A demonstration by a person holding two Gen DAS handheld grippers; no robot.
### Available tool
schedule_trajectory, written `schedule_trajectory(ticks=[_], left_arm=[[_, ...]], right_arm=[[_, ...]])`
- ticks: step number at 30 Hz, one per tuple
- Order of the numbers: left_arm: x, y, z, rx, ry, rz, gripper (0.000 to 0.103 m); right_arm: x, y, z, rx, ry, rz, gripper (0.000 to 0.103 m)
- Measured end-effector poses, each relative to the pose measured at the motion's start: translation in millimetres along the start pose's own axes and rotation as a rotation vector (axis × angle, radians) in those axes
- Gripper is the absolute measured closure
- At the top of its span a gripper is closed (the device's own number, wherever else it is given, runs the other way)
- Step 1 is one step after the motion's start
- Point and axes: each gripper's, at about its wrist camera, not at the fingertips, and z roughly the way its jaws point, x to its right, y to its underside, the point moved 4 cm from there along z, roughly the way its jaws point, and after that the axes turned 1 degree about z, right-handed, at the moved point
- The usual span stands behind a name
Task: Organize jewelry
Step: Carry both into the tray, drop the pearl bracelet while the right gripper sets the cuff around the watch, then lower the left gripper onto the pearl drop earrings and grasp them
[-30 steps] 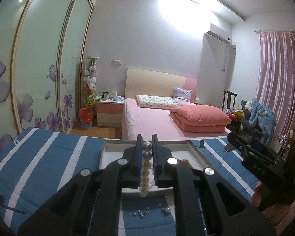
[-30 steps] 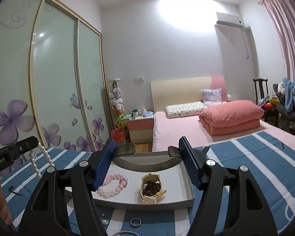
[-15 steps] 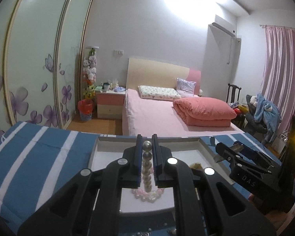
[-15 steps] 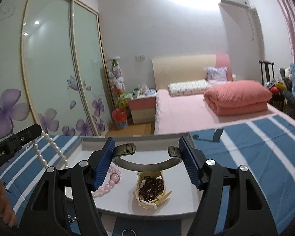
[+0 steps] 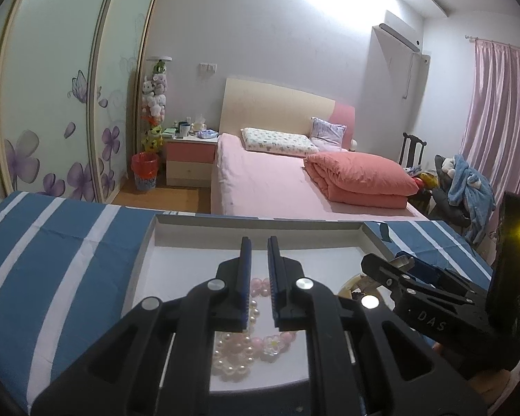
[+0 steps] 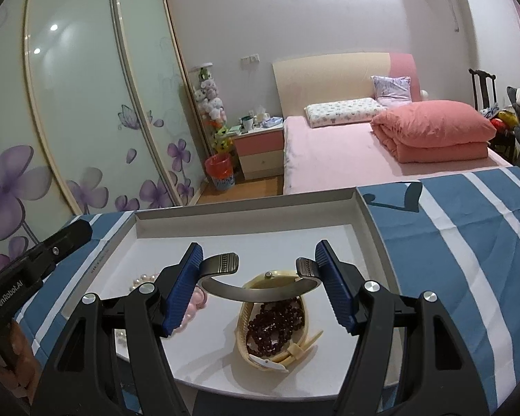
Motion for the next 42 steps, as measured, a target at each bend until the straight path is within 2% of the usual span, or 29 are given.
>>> schedule_trajectory(ticks=[4,11,19,23,29,31,33,40,42], left_arm=[[-3,1,3,-0.012,-0.002,-0.013,0.084],[-5,-2,-9,0.003,-0.006,-0.020,0.082],[-4,12,-50,-0.014,-0.005,0.026,0.078],[-6,34,-69,-0.071,0.016,0.047,0.078],[-1,77,-75,-0.240,0.057,0.093,0.077],[2,89,-72,-0.285,0.058,0.111,0.072],[6,97,-67,-0.327,0.045,0.134,0.065],[8,109,-42,-0.430,0.027,0.162,0.064],[9,109,-38,-0.436,0.008,0.177,0.064]], right_arm=[[-4,-3,-2,0.020,0.003,-0.013,0.025],[-1,-13,-15,0.058,0.000,0.002,0.025],[0,-12,-62,0.118,-0.003,-0.007,0.025],[-5,-3,-85,0.129,-0.005,-0.027,0.025],[-8,16,-104,0.114,-0.009,-0.026,0.025],[-6,19,-106,0.107,-0.011,-0.022,0.025],[-5,20,-105,0.103,-0.015,-0.018,0.025],[4,25,-106,0.104,-0.022,-0.004,0.025],[6,27,-105,0.100,-0.022,0.006,0.025]])
